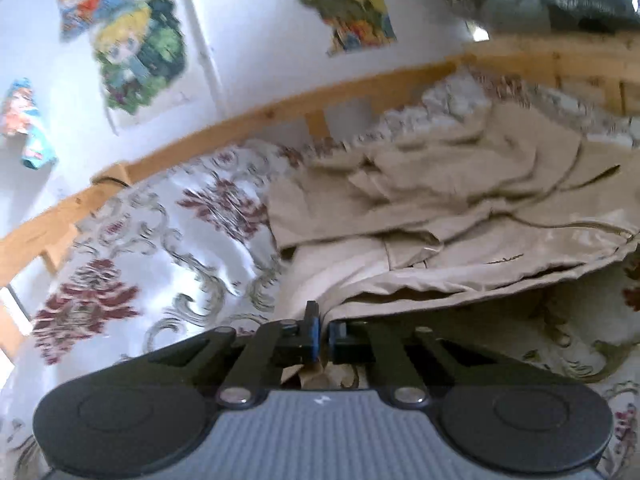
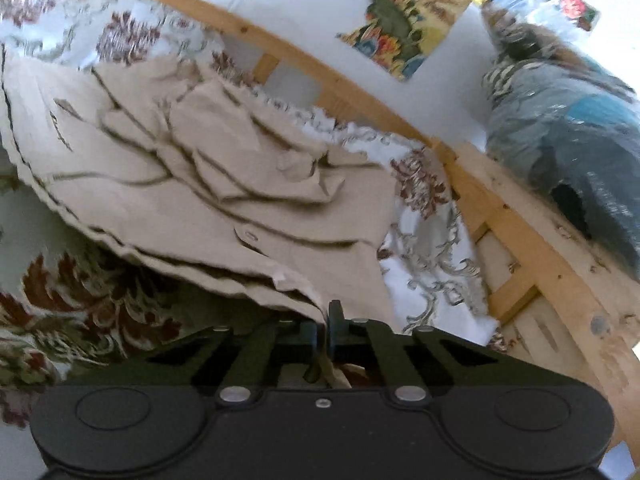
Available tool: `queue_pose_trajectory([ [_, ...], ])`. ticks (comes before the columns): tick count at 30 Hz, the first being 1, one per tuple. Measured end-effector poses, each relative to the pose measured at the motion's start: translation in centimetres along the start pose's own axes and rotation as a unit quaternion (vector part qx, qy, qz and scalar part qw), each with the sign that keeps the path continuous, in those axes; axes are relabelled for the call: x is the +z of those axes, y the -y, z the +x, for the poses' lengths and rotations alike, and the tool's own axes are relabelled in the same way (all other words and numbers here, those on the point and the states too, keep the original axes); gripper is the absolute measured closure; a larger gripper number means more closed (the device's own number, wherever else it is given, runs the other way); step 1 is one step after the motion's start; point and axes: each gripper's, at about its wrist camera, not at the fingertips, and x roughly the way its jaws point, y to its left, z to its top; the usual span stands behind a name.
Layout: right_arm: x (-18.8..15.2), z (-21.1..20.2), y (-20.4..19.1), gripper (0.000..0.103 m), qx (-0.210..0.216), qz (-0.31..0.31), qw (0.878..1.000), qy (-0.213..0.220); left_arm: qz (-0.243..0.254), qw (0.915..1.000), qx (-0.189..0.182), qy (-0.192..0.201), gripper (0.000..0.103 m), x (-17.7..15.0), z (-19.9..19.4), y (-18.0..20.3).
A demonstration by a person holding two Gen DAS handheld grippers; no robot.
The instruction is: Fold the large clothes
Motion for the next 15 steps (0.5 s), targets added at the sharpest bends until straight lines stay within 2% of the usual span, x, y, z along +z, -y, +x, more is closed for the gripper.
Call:
queue_pose_trajectory([
  [4,0.7,-3.4,0.9,0.1,-0.025,-0.014,0.999,0.032,-0.032,0.9994,-0.005,0.011,0.1,-0.1,-4.6,-1.5],
  [9,2.2,-8.4,2.2,0.1,0.016,-0.04,0.998,0.038,-0.052,0.9981,-0.034,-0.002,0.1,0.9,-10.3,-4.1],
  [12,2.7,-10.0,3.4,0.1,0.047,-0.032,0.998,0.031,-0.07,0.9956,-0.054,-0.032,0.1,1.5,-11.2,-5.4],
  [15,3.2,-9.0,3.6,0.099,0.05,-0.004,0.999,0.019,-0.096,0.9919,-0.065,-0.053,0.1,2.5,-9.8,-6.4],
])
